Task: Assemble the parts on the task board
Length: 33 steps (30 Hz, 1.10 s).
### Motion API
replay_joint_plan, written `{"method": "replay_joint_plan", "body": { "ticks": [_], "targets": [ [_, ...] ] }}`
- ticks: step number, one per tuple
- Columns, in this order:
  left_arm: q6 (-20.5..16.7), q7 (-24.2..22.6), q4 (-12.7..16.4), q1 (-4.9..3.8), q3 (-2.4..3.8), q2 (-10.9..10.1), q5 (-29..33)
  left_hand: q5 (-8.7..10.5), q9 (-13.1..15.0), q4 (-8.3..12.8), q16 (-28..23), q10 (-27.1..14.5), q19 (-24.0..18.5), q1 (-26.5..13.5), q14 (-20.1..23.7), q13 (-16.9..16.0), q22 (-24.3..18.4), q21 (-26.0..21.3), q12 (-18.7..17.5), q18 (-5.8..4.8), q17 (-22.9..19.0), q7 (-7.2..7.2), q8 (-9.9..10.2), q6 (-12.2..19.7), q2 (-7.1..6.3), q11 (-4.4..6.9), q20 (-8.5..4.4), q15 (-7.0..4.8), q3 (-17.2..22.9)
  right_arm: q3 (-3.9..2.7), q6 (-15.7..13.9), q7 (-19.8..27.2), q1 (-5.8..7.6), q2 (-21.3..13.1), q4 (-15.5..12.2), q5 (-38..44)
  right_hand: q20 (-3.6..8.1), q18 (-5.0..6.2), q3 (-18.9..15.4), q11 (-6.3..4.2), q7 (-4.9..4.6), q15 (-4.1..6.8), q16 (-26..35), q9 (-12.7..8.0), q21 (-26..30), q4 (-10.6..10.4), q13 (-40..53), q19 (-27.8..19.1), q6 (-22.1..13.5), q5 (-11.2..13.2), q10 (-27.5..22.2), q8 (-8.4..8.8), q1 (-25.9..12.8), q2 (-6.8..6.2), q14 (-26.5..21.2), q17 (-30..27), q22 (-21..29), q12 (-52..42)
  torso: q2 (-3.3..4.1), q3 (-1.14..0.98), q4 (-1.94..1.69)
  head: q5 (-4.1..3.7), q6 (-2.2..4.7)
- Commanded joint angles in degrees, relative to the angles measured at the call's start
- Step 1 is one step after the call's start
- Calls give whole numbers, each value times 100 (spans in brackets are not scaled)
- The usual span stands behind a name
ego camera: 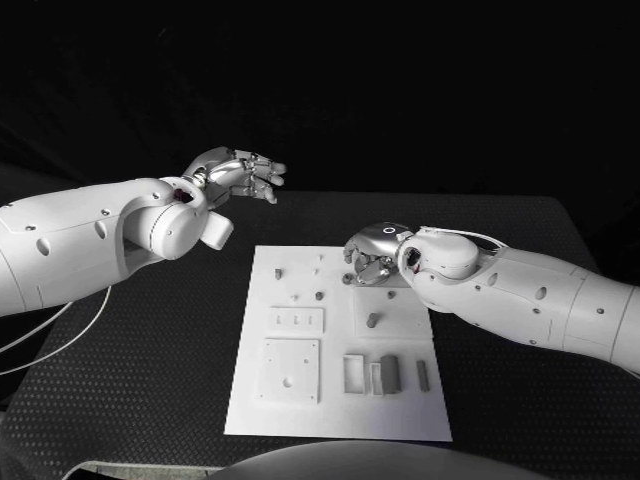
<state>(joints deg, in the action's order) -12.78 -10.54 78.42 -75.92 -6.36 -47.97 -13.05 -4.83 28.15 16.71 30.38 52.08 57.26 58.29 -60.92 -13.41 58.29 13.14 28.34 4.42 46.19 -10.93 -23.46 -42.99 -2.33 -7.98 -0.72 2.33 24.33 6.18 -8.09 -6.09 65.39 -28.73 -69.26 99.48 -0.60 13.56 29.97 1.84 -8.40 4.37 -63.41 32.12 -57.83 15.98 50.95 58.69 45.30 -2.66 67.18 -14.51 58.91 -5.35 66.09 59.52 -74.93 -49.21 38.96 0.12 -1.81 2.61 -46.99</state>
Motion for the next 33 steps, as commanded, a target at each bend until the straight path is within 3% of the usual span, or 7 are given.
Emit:
{"method": "replay_joint_plan", "body": {
  "ticks": [1, 7, 15, 33],
  "targets": [
    [81, -62, 5, -26, 4, 12, -22, 34, -10, -6, 39, -33, 21, -11, -12, 3, 7, -25, -24, 54, 8, -38, 35, 3, -20, -5, -15, -17, -29, 1, 57, -30, -26, 17, 32, 125, 49, 144, 7, -7, 1, 1, -47, -8, -32, 43, 15, -2, 35, -12, 39, 20, -14, 59, 36, 15, -130, -31, 7, -1, -11, 28, -83],
    [77, -62, 7, -49, 4, 16, -22, 37, -11, -6, 41, -34, 22, -12, -11, 2, 7, -27, -25, 51, 9, -38, 36, 3, -22, -6, -18, -17, -30, 4, -22, -60, -94, 123, 141, 186, 67, 144, 15, -10, 4, 5, -82, -16, -79, 43, 50, 13, 73, -12, 62, 24, -8, 96, 57, 44, -129, -61, -1, 0, -1, 52, -87],
    [76, -62, 6, -74, 4, 40, -22, 40, -12, -6, 43, -34, 24, -13, -10, 1, 7, -29, -25, 47, 11, -38, 36, 2, -24, -6, -22, -17, -31, 8, -87, -87, -173, 241, 251, 246, 83, 144, 19, -18, 12, 12, -110, -24, -123, 42, 82, 25, 113, -11, 86, 26, -15, 135, 80, 69, -128, -87, 17, 2, -16, 57, -91],
    [91, -56, -12, -85, 4, 73, -22, 44, -15, -8, 48, -34, 29, -15, -8, -1, 7, -33, -26, 37, 14, -38, 37, 1, -23, -6, -32, -17, -32, 8, -72, -110, -174, 235, 255, 269, 114, 144, 47, -38, 33, 32, -151, -39, -204, 48, 139, 36, 199, -12, 126, 31, -30, 318, 116, 112, -124, -118, 16, 2, -8, 80, -85]
  ]
}}
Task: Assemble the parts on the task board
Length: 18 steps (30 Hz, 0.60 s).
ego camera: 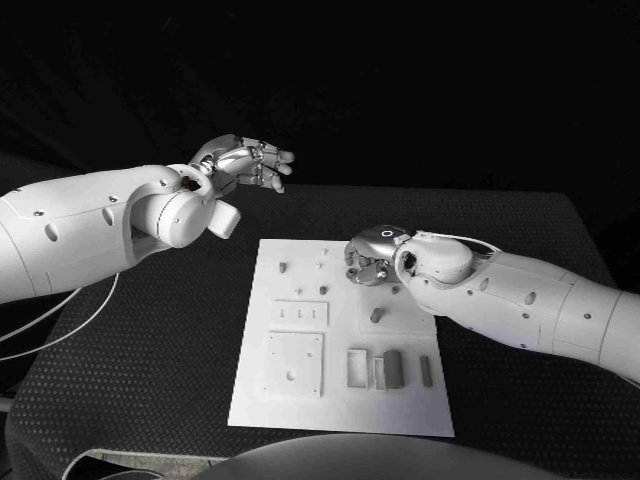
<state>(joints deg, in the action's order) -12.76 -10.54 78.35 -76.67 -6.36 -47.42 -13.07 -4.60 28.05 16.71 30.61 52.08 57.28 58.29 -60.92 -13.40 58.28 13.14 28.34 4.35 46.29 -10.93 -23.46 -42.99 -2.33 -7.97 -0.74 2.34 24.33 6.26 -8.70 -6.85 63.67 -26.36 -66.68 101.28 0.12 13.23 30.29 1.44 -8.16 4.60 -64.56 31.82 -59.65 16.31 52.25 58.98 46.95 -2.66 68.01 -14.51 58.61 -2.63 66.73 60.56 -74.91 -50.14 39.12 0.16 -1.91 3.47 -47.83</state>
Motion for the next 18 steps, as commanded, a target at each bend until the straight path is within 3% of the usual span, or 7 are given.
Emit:
{"method": "replay_joint_plan", "body": {
  "ticks": [1, 10, 18],
  "targets": [
    [87, -54, -6, -10, 4, 18, -19, 22, -6, -8, 25, -34, 27, -15, -8, -2, 8, -34, -27, 43, 5, -38, 37, 1, -23, -6, -30, -17, -32, 0, -7, -34, -2, -4, -2, 89, 42, 177, 14, 1, 9, 10, -38, -9, -25, 18, 11, 7, 36, -12, 45, 32, 0, 47, 54, 10, -125, -26, -1, -2, 3, -3, 3],
    [84, -55, -9, -10, 4, 20, -19, 23, -7, -7, 27, -34, 28, -14, -7, -3, 7, -36, -27, 39, 7, -38, 38, 0, -21, -6, -35, -18, -31, 0, -16, -39, -2, -3, -3, 99, 55, 177, 22, -8, 18, 18, -53, -12, -54, 26, 31, 11, 67, -12, 62, 30, 19, 82, 68, 26, -125, -38, 1, -2, 7, 1, 2],
    [84, -56, -2, -12, 4, 21, -19, 25, -8, -6, 28, -34, 30, -12, -6, -3, 7, -38, -28, 36, 8, -38, 38, 0, -23, -6, -38, -18, -31, 0, -44, -32, -2, 29, 33, 114, 78, 177, 49, -38, 50, 46, -85, 1, -111, 36, 68, 17, 188, -12, 98, -8, 75, 222, 96, 57, -127, -60, 3, -1, 4, 0, 0]
  ]
}}
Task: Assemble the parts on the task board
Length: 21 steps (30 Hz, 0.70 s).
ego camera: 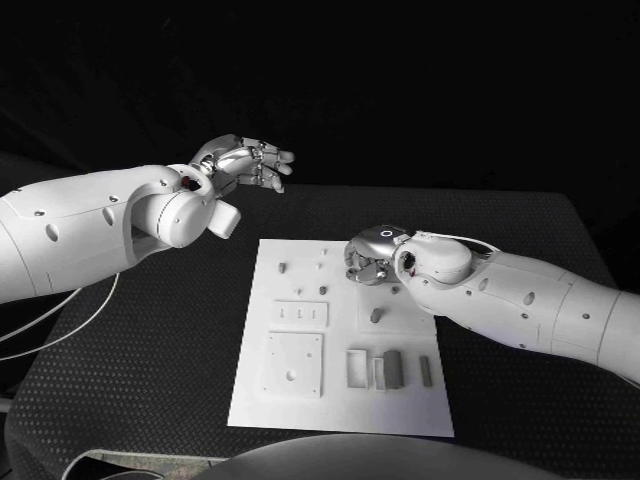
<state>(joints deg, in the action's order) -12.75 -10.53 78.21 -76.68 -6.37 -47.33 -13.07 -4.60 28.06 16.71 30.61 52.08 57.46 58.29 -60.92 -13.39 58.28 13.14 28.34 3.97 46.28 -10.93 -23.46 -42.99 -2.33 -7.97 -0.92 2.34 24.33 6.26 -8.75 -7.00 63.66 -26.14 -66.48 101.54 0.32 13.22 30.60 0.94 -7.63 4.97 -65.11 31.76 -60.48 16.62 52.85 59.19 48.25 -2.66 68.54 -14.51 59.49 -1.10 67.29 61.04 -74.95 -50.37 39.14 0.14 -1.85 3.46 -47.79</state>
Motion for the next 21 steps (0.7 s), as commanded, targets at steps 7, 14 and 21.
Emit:
{"method": "replay_joint_plan", "body": {
  "ticks": [7, 14, 21],
  "targets": [
    [74, -56, 21, -28, 4, 9, -19, 28, -10, -6, 30, -34, 13, -13, -5, -4, 7, -40, -29, 70, 10, -38, 38, -1, -25, -6, -24, -18, -32, 0, -40, -10, -5, 67, 116, 88, 65, 178, 9, 0, 9, 21, -40, 9, -53, 3, 22, -4, 99, -12, 58, -18, -16, 99, 49, 21, -122, -43, 10, 5, -6, 3, -5],
    [72, -51, 51, -74, 4, 7, -20, 31, -11, -5, 32, -35, 14, -11, -4, -5, 7, -42, -29, 66, 12, -37, 38, -2, -27, -6, -28, -18, -32, 0, 15, -2, -29, 94, 239, 88, 70, 178, -22, 5, 3, 19, -41, -9, -73, 4, 34, -13, 63, -12, 61, 19, -39, 41, 49, 32, -118, -38, 29, 7, -29, 12, -20],
    [62, -51, 46, -96, 4, 0, -20, 34, -12, -5, 33, -35, 16, -11, -4, -6, 7, -44, -30, 62, 12, -38, 39, -2, -30, -6, -31, -18, -33, 0, 81, 1, -45, 80, 251, 87, 70, 178, -36, 16, -9, 9, -36, -26, -80, -2, 42, -25, 24, -12, 58, 55, -60, -3, 42, 38, -112, -28, 60, 14, -49, 2, -37]
  ]
}}
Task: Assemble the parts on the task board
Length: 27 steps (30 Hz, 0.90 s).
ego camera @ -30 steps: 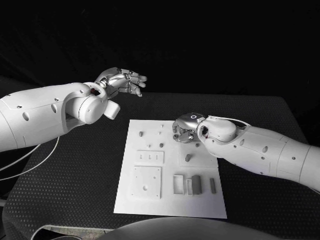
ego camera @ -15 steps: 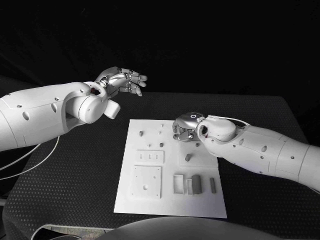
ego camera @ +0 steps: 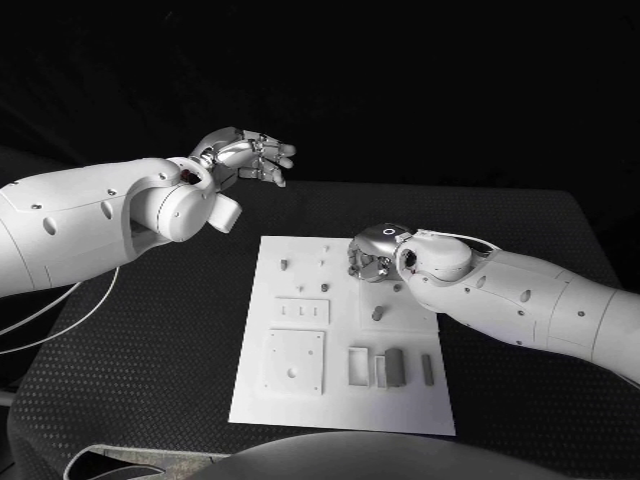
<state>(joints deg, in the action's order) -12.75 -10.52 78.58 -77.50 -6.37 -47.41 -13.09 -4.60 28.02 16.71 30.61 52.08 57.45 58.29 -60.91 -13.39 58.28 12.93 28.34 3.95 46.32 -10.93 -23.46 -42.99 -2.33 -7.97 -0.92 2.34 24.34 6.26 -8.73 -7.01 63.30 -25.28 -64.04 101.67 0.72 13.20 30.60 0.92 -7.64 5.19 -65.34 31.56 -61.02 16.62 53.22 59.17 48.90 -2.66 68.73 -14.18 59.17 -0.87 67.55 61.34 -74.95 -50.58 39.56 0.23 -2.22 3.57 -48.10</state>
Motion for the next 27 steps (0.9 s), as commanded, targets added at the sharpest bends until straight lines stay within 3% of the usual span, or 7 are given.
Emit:
{"method": "replay_joint_plan", "body": {
  "ticks": [1, 10, 15, 27],
  "targets": [
    [64, -52, 8, -14, 4, 10, -18, 35, -8, -6, 33, -36, 16, -11, -4, -6, 8, -24, -30, 64, 8, -38, 39, -2, -31, -6, -32, -18, -33, 1, 90, 1, -11, -6, 14, 71, 30, 180, -36, 18, -8, -14, -12, -7, -26, -3, 5, -24, -42, -12, 39, 23, -29, -26, 16, 9, -112, -6, 16, 5, -9, -10, -6],
    [69, -49, 0, -15, 3, 33, -18, 39, -10, -7, 35, -37, 18, -12, -3, -7, 8, -27, -32, 59, 10, -38, 40, -1, -33, -7, -37, -18, -35, 1, 40, 10, -16, 43, 4, 50, 28, 180, -39, 24, -14, -21, -7, -15, -27, -12, 10, -31, -52, -12, 36, 37, -54, -28, 11, 12, -107, 1, 11, 5, -10, -15, -8],
    [65, -51, -1, -16, 3, 31, -18, 41, -11, -7, 36, -39, 19, -12, -2, -7, 8, -28, -33, 56, 10, -39, 41, 0, -35, -7, -40, -18, -35, 1, 42, 6, -16, 57, 6, 37, 23, 180, -61, 47, -38, -41, 3, -42, -28, -18, 20, -42, -123, -12, 25, 92, -108, -129, 2, 18, -99, 15, 11, 11, -13, -14, -5],
    [72, -40, 1, -23, 3, 41, -18, 46, -14, -8, 38, -46, 22, -14, 0, -7, 7, -33, -38, 48, 12, -40, 44, 3, -38, -10, -46, -17, -37, 1, 46, -12, -24, 68, 10, 37, 26, 180, -26, 55, -46, -50, 6, -49, -28, -13, 30, -45, -124, -13, 23, 104, -82, -119, 1, 23, -93, 19, 11, 9, -6, -7, -8]
  ]
}}
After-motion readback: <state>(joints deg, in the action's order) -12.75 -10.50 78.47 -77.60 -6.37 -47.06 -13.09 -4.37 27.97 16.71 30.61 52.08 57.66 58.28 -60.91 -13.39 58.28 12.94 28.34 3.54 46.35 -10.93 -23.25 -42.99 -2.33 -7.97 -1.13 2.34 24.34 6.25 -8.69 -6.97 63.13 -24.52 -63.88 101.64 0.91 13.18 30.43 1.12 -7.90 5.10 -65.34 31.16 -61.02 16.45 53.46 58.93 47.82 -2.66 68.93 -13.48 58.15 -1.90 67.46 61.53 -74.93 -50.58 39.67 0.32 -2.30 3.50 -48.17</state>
